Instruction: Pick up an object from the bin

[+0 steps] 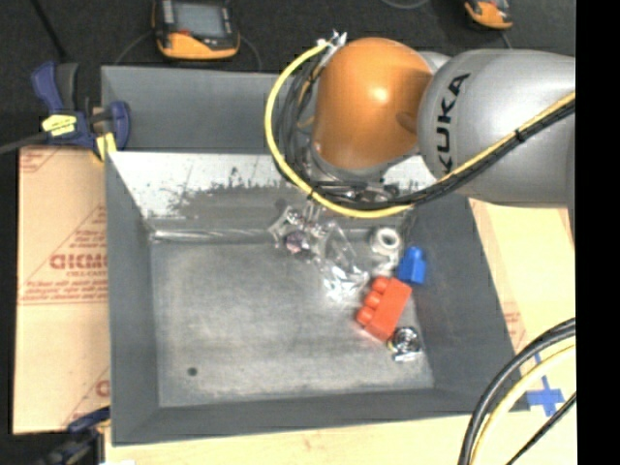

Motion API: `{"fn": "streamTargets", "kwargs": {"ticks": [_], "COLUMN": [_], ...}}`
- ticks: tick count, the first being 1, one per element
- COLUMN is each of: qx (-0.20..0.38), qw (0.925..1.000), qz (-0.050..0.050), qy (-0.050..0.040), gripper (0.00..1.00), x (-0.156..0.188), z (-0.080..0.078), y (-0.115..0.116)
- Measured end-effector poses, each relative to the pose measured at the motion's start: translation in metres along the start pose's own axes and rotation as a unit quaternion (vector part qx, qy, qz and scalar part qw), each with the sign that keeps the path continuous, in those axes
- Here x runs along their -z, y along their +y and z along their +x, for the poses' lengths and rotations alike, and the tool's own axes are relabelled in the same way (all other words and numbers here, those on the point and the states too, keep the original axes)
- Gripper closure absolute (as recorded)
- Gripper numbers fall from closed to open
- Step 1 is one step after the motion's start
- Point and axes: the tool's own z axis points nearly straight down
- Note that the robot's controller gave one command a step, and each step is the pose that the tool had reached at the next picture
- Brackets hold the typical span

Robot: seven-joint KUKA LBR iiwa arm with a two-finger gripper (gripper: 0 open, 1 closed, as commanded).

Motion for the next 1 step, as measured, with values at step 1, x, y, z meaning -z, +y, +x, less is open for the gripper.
{"fn": "streamTargets", "kwargs": {"ticks": [1], "qx": [0.002], "qw": [1.0000], "qz": [-0.001], "qy": [0.0017], "gripper": [1.00], "x": [0.0438], "z": [0.0185], "y": [-0.0073]}}
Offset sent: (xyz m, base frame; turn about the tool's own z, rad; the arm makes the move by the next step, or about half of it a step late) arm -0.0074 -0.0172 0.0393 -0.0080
